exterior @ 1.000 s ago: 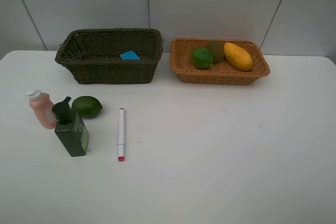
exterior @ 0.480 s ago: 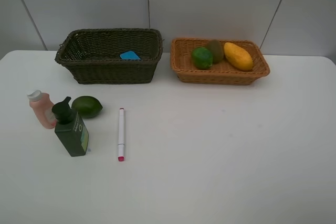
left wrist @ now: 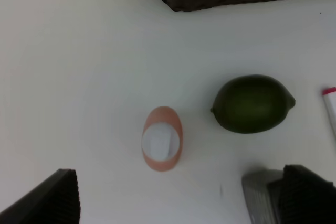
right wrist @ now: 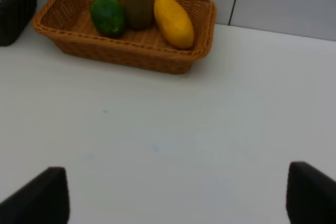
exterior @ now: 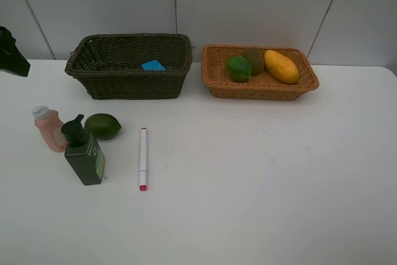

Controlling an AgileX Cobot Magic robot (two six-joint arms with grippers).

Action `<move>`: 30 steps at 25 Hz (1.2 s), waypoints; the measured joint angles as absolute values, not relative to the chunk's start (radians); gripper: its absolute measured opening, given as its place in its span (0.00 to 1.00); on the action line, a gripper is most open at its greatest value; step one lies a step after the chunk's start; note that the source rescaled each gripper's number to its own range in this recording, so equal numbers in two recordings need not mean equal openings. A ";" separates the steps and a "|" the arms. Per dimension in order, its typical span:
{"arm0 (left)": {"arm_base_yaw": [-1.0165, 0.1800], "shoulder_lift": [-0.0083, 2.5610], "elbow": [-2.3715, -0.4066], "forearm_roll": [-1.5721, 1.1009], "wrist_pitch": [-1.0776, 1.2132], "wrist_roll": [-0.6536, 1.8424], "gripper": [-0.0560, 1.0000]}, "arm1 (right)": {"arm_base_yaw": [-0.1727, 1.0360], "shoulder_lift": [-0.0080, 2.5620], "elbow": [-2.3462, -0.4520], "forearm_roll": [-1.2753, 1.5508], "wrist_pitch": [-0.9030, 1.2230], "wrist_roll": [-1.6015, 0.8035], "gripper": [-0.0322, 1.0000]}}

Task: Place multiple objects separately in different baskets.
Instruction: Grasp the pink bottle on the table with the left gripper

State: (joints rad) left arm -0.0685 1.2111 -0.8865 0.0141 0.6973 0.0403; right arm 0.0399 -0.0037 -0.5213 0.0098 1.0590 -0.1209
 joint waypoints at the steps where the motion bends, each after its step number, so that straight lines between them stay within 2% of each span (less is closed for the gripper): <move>1: -0.069 1.240 -0.887 0.014 0.677 0.035 1.00 | 0.040 -0.004 -0.521 0.010 1.059 -0.121 1.00; 19: -0.069 1.602 -0.888 0.014 0.461 0.025 1.00 | 0.040 -0.004 -0.521 0.011 1.059 -0.121 1.00; 30: -0.069 1.755 -0.889 0.014 0.420 0.025 1.00 | 0.040 -0.004 -0.521 0.012 1.059 -0.121 1.00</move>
State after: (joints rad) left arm -0.0685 1.7555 -0.8887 0.0141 0.4205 0.0246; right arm 0.0399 -0.0037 -0.5213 0.0115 1.0590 -0.1209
